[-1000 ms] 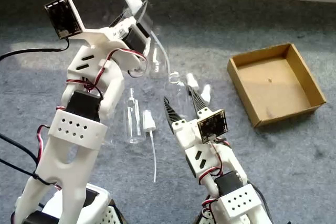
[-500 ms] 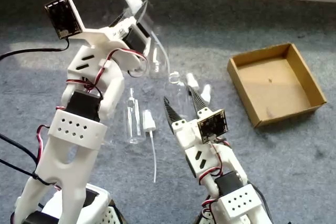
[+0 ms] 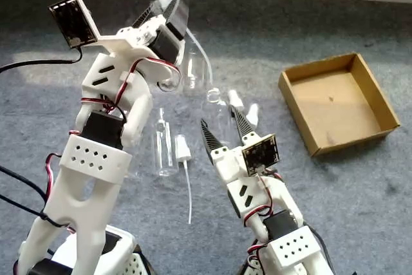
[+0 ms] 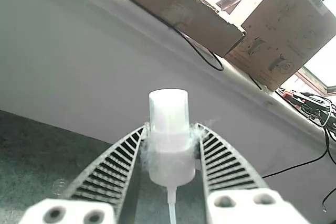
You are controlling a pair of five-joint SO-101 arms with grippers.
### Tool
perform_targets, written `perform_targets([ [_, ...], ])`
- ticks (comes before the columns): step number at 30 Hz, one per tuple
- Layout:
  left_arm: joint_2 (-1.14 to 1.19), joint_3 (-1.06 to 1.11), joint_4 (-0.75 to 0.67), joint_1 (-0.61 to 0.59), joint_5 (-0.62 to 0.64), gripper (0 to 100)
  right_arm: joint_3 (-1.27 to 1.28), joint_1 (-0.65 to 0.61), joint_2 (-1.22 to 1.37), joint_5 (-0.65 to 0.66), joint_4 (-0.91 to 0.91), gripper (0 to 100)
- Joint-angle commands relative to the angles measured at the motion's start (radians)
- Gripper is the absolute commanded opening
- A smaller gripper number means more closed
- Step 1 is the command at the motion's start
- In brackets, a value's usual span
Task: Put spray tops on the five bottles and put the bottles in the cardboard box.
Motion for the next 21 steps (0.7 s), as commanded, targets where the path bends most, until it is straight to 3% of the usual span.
perform_targets([
  [1, -0.004, -0.056, -0.025, 0.022, 0.014, 0, 0.108, -0.007, -0.012, 0.009, -0.031, 2.8],
  [11, -0.084, -0.045, 0.051, 0.082, 0.006, 0, 0.108, -0.007, -0.012, 0.009, -0.031, 2.8],
  [21, -0.087, -0.042, 0.051, 0.015, 0.006, 0, 0.108, -0.007, -0.012, 0.009, -0.025, 2.8],
])
